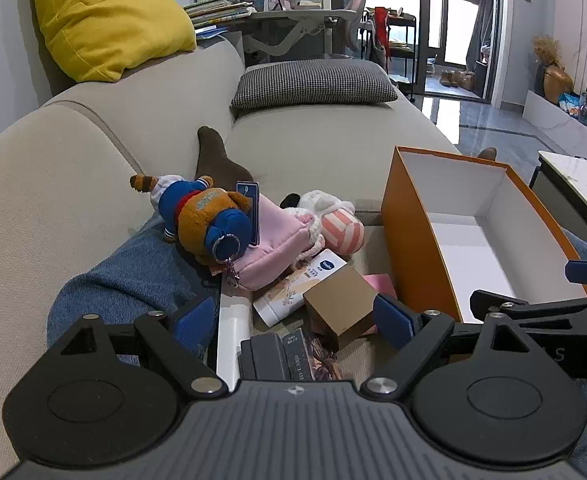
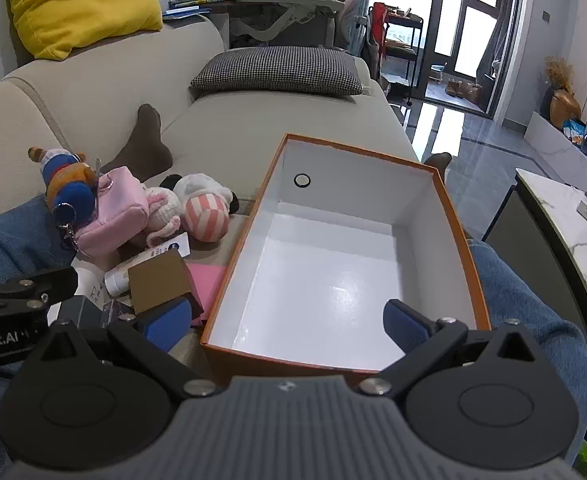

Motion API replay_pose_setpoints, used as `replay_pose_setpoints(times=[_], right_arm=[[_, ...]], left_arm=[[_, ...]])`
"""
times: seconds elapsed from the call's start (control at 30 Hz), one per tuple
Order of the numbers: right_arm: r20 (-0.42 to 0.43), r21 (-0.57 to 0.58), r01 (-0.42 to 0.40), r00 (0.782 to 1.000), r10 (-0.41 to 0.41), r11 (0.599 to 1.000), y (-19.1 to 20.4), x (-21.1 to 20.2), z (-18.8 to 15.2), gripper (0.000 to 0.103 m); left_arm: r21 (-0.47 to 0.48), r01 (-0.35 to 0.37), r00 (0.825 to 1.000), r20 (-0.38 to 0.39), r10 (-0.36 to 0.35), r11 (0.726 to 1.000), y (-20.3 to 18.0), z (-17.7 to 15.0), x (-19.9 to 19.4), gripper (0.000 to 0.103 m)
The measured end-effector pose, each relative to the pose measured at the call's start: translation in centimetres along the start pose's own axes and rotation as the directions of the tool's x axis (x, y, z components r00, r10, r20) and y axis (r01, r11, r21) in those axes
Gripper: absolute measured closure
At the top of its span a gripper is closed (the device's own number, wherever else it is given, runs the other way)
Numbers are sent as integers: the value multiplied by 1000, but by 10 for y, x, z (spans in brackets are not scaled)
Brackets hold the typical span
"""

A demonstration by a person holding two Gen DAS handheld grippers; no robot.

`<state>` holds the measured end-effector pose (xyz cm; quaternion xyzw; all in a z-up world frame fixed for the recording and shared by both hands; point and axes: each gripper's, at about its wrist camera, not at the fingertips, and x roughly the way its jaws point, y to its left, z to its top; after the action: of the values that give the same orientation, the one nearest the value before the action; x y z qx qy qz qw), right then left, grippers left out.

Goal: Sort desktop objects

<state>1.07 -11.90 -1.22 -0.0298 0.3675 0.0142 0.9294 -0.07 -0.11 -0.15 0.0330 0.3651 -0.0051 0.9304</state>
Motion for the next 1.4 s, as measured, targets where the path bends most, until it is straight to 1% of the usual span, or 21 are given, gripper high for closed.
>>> replay_pose_setpoints(times=[0.27,0.37,0.57,1.13,1.3,1.4], right_arm=[[0,0,2,1000,-2,1000,0,0,-1,1],[-2,1,5,1000,-5,1000,0,0,-1,1],[-4,-1,3,1000,-3,1000,1,0,-1,1],[1,-22,-9,1000,9,1000,5,-3,-1,1],[5,-34,-7,1000,7,999,6,-3,-1,1],[7,-41,-21,1000,21,999,7,-2,-1,1]], left_arm=[[-16,-13,1000,-11,13,1000,2,0,1,0],[-25,-4,1000,-20,4,1000,4,0,2,0],[-29,-10,999,-33,9,1000,5,1,4,0],[-37,-14,999,-44,12,999,8,-1,3,0],[-41,-8,999,-52,5,999,11,-1,4,0],[-42,3,998,-69,-6,999,18,0,6,0]])
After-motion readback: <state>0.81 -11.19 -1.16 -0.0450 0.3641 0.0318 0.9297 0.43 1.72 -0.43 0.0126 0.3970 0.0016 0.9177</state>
